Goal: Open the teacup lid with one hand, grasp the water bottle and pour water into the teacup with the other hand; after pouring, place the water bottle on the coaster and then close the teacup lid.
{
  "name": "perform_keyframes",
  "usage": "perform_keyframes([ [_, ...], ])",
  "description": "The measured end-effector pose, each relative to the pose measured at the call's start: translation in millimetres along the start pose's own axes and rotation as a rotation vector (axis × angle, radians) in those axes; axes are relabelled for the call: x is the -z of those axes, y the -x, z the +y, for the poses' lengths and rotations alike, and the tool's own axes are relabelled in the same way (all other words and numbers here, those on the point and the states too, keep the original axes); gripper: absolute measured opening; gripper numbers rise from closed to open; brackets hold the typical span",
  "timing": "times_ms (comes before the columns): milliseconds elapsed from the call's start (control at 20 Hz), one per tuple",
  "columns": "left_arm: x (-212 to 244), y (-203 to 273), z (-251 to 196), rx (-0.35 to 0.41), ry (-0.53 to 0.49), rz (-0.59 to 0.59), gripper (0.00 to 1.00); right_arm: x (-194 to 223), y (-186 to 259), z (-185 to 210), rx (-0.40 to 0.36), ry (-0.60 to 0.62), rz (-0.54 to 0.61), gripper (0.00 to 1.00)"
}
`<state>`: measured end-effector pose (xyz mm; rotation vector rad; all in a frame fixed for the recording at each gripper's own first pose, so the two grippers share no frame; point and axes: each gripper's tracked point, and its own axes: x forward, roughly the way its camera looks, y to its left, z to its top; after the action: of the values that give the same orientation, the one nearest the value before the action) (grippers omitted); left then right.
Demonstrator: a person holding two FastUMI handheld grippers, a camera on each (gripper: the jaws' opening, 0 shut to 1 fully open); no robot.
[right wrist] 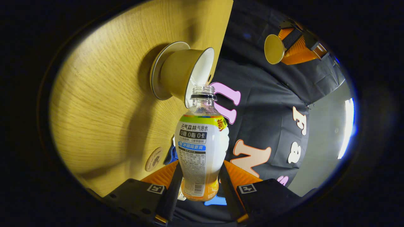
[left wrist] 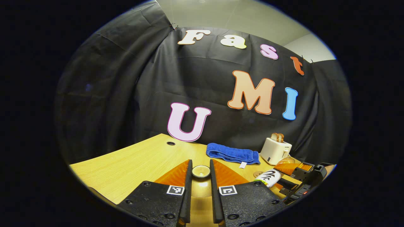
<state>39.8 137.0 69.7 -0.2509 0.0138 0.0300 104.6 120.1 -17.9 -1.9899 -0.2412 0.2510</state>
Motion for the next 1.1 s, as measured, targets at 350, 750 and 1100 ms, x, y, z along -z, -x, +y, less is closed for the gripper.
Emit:
perform_keyframes([
  [350,-1,1,0,0.001,0.004,-0.001,0.25,-3,-5,-12,0.014,0.100,-0.037,0.69],
  [750,-3,1,-2,0.001,-0.001,-0.004,0.25,0,-8,-7,-0.026,0.052,-0.037,0.68],
  [1100,1,1,-8,0.011,-0.011,0.006,0.25,2,-1,24,-0.136,-0.351,0.036,0.71],
])
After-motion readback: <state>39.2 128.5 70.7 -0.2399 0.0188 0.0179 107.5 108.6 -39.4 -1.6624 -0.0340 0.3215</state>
